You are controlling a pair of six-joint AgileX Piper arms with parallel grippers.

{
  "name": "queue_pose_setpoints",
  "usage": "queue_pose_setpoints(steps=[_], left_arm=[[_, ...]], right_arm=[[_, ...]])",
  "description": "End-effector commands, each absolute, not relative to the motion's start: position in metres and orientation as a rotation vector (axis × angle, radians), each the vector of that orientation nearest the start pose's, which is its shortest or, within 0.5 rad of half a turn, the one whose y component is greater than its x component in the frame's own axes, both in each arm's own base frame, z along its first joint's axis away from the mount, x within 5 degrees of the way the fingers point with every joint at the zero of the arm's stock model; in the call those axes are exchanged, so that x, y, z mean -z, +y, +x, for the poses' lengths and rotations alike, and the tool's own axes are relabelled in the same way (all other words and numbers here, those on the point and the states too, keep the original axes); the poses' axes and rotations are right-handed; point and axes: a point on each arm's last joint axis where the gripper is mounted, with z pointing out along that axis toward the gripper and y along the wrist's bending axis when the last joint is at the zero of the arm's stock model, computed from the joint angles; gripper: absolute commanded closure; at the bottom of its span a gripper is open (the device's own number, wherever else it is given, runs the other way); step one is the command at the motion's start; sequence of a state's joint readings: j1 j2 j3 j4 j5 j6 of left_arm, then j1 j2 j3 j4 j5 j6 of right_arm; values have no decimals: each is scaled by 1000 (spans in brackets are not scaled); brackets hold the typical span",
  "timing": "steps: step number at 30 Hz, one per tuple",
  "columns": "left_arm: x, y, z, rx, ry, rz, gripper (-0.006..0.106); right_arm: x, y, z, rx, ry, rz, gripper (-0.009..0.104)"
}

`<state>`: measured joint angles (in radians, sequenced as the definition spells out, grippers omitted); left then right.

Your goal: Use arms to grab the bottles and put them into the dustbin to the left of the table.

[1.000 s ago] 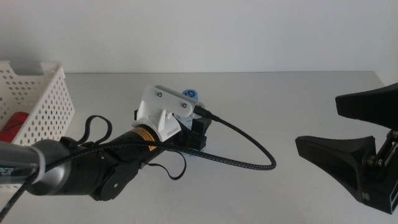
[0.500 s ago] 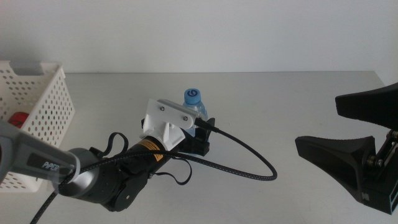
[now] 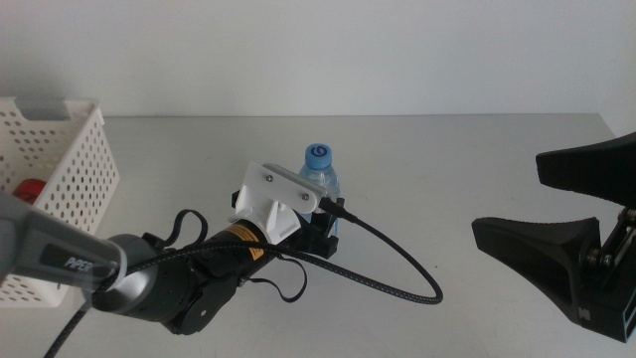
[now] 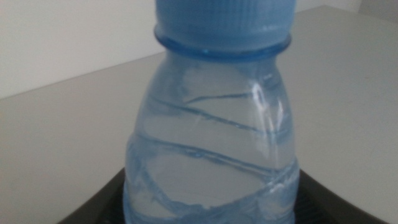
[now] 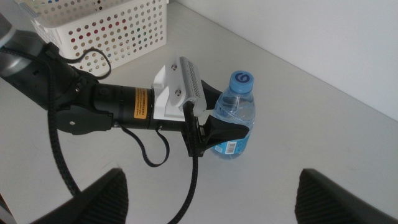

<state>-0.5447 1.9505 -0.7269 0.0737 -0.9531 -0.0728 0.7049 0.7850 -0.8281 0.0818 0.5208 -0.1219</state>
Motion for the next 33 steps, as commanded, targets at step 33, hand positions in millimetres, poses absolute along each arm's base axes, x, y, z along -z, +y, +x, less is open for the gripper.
queue_pose_setpoints(steps=[33], left_arm=[[-403, -73, 271, 137, 2222, 302, 102]], right_arm=[[-386, 105, 118, -483, 1745, -727, 17]])
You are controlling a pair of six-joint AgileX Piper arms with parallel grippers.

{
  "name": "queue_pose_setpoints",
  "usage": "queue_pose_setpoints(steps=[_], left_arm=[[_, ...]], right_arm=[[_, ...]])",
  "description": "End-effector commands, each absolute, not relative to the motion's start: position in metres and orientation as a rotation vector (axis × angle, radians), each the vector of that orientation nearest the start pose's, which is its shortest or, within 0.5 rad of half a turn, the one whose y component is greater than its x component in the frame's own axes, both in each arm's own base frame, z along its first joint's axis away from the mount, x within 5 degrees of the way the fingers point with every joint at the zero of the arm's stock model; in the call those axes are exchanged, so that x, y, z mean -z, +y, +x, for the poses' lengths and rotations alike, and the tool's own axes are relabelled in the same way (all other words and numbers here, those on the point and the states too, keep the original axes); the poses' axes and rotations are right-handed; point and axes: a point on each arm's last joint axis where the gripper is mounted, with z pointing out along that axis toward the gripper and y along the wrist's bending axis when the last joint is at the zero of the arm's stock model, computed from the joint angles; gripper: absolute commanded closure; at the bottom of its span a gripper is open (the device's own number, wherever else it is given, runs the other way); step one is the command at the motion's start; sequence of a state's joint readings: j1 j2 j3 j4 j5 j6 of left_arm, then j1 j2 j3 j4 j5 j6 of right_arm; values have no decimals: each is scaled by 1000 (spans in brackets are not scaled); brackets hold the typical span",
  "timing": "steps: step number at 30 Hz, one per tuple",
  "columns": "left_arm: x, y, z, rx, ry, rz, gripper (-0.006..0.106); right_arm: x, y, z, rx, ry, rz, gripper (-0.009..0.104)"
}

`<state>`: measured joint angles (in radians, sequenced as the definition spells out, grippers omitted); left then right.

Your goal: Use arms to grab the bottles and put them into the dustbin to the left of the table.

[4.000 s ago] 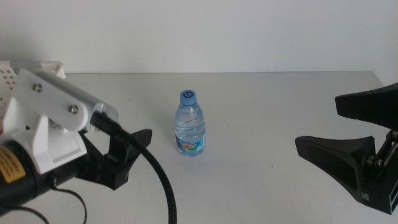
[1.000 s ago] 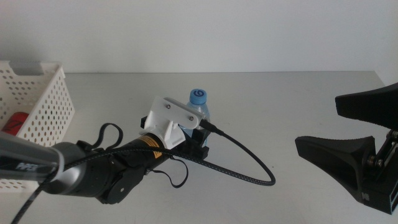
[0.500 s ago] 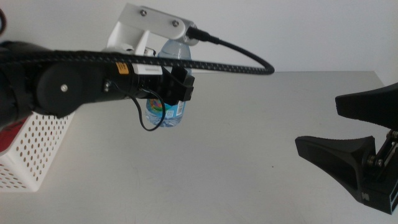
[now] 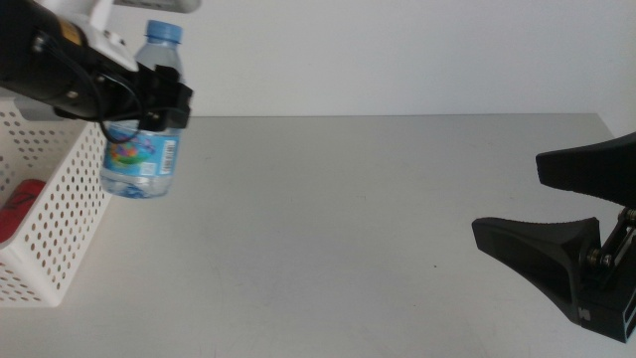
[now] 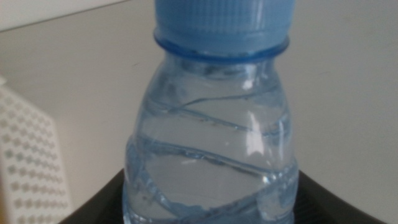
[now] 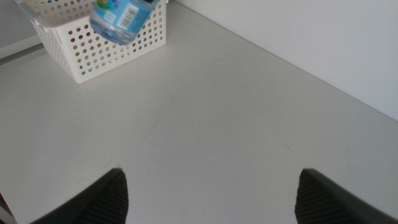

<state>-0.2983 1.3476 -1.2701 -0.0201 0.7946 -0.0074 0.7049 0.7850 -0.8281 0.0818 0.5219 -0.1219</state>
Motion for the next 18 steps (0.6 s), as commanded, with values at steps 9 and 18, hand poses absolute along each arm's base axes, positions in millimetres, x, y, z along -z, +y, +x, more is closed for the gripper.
queue_pose_setpoints(steps=[9, 18], left_arm=[[-426, 33, 291, -174, 2359, 122, 102], [-383, 96, 341, -238, 2496, -21, 102]], right_arm=[[-386, 105, 118, -483, 1745, -727, 17], [-386, 105, 118, -483, 1745, -727, 17]])
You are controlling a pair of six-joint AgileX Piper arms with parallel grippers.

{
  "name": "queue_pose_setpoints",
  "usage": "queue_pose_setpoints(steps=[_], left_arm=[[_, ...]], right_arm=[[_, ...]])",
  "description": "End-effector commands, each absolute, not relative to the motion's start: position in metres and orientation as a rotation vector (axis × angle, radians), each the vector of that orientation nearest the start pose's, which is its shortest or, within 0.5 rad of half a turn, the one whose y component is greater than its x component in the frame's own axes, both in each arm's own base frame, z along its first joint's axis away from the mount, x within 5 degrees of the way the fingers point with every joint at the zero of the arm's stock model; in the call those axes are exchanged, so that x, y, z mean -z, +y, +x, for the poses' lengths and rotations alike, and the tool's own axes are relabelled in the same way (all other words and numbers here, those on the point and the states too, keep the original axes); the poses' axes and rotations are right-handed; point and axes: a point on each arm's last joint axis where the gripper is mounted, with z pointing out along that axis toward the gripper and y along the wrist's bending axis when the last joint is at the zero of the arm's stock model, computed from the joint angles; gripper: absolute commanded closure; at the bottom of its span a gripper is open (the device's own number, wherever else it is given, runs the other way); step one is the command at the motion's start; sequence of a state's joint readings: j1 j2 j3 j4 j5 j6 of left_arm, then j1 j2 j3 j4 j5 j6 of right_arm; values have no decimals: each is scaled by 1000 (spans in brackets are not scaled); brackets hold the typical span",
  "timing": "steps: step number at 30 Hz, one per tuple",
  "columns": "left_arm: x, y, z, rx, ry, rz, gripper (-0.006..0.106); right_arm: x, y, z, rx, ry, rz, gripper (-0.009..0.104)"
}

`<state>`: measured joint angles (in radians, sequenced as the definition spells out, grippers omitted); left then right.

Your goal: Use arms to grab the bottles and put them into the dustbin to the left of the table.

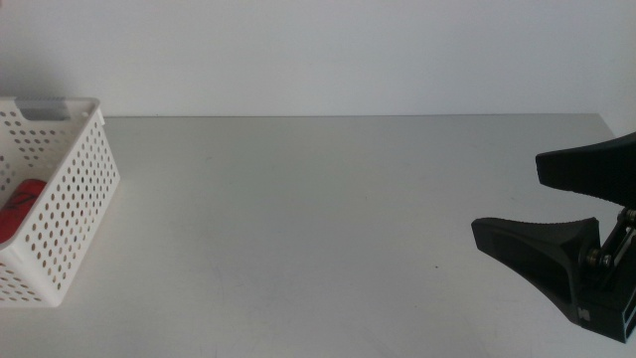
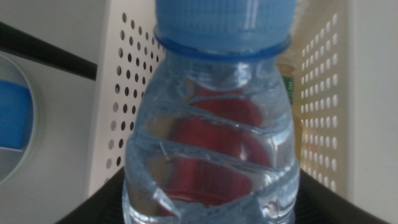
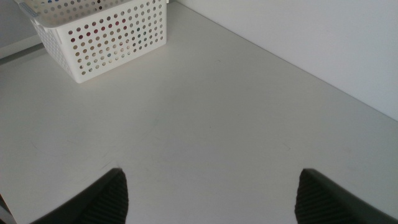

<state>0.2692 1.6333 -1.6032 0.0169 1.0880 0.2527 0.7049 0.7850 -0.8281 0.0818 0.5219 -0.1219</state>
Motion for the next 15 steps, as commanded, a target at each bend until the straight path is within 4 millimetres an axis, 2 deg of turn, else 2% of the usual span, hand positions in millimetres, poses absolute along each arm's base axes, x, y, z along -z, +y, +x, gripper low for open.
queue_pose_setpoints(steps=[1, 5, 9, 12, 15], left_arm=[[-374, 99, 347, -241, 2521, -19, 102], [-340, 104, 367, -218, 2618, -16, 102], [-319, 107, 378, -207, 2668, 9, 97], [-308, 107, 383, -184, 2691, 58, 86], [-300, 106, 388, -143, 2704, 85, 67]], right_arm=[[-386, 105, 118, -483, 1745, -727, 17], [-386, 105, 118, -483, 1745, -727, 17], [-386, 105, 118, -483, 1745, -727, 17], [-386, 105, 118, -483, 1745, -727, 17], [-386, 105, 118, -483, 1745, -727, 17]])
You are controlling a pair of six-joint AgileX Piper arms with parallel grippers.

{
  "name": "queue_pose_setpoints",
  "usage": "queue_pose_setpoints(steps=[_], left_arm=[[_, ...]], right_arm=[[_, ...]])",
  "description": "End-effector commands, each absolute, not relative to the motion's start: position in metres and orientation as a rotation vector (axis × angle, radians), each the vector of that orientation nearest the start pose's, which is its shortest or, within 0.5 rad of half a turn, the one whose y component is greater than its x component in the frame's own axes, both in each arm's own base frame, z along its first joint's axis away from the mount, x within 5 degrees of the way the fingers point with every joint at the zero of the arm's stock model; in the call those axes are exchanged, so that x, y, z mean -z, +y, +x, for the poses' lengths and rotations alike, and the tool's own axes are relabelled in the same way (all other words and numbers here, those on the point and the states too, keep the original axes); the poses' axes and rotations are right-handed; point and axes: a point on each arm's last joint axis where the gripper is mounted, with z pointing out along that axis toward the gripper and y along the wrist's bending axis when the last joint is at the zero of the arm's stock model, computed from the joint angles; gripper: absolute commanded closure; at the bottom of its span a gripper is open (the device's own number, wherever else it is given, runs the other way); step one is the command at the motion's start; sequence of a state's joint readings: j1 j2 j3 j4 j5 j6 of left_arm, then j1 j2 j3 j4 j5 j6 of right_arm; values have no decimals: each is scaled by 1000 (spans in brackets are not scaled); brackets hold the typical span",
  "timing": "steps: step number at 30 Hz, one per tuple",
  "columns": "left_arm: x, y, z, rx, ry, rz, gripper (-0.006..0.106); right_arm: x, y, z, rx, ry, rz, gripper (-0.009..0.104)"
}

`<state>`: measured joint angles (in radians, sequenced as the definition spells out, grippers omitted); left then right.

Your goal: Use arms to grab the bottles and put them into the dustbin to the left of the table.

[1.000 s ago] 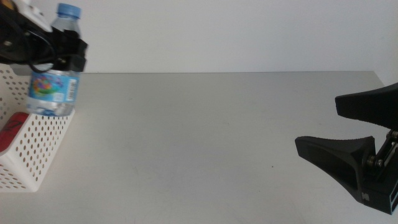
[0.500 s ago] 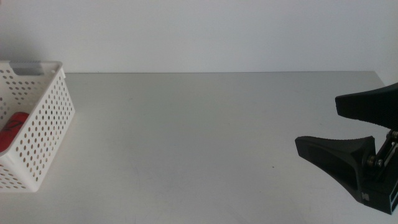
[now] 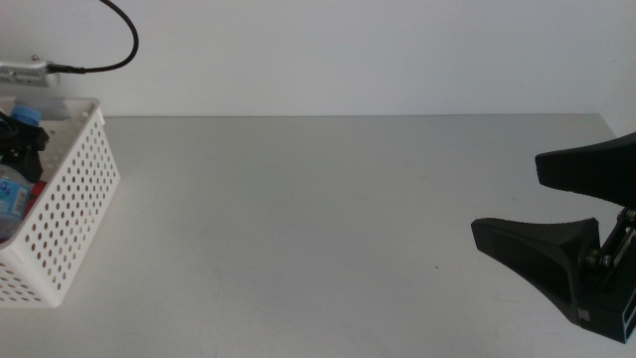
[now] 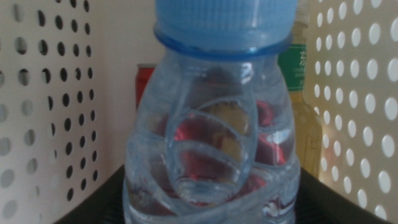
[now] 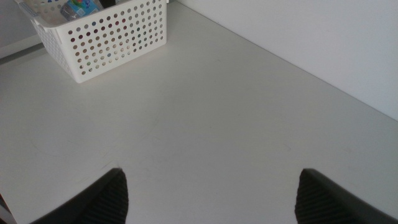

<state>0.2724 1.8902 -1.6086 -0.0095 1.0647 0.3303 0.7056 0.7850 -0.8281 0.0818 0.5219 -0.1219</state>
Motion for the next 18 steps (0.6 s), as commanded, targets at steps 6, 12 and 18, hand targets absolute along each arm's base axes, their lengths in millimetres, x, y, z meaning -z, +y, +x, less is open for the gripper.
queue_pose_setpoints(steps=[6, 12, 18], left_arm=[[-297, 104, 389, -111, 2718, 40, 11], [-314, 97, 382, -134, 2677, 54, 7], [-337, 86, 365, -134, 2649, 10, 7]], right_arm=[[-386, 105, 118, -483, 1745, -727, 17], [-386, 105, 118, -483, 1745, -727, 17], [-386, 105, 118, -483, 1745, -727, 17]])
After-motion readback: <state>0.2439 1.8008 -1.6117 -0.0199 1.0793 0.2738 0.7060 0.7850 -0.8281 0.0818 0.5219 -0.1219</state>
